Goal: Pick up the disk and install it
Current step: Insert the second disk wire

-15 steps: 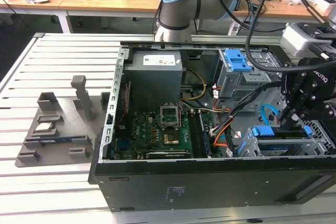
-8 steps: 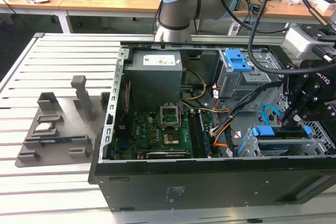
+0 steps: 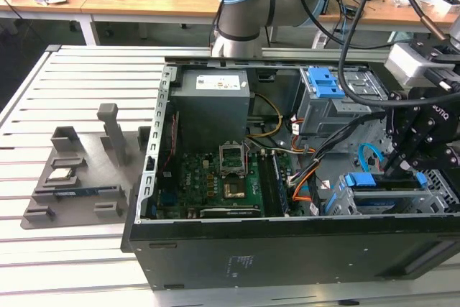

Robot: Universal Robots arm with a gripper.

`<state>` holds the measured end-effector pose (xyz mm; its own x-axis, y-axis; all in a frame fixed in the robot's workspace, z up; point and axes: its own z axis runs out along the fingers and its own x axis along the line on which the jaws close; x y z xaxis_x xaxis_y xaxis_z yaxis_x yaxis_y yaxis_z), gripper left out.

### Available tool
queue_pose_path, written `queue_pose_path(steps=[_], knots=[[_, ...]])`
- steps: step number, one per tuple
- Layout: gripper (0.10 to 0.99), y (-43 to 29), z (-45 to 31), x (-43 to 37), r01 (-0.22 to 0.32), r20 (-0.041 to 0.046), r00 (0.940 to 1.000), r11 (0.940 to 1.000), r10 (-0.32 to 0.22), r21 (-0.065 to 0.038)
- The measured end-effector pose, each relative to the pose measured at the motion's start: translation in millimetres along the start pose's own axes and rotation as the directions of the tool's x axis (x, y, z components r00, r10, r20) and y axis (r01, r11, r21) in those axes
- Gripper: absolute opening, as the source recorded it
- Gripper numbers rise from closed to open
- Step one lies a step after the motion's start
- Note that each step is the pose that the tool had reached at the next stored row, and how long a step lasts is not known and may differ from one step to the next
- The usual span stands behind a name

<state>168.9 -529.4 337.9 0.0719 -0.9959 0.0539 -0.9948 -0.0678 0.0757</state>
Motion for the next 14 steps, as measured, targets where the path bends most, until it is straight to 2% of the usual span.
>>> queue_pose_path(steps=[4, 5, 6, 8, 11, 13, 14], knots=[[0.161, -0.1, 0.5, 0.0, 0.000, -0.0004, 1.0000, 1.0000, 0.000, 0.000], [0.173, -0.1, 0.8, -0.1, 0.000, -0.0003, 1.0000, 1.0000, 0.000, 0.000], [0.239, -0.1, 0.8, -0.1, 0.000, -0.0007, 1.0000, 1.0000, 0.000, 0.000], [0.239, 0.0, -1.0, 0.0, 0.000, -0.0008, 1.0000, 1.0000, 0.000, 0.000], [0.239, 0.8, -13.2, -2.7, 0.000, -0.0013, 1.0000, 1.0000, 0.000, 0.000], [0.220, 1.2, -27.2, -11.0, 0.000, -0.0016, 1.0000, 1.0000, 0.000, 0.000], [0.106, 1.5, -34.8, -14.1, 0.000, -0.0016, 1.0000, 1.0000, 0.000, 0.000]])
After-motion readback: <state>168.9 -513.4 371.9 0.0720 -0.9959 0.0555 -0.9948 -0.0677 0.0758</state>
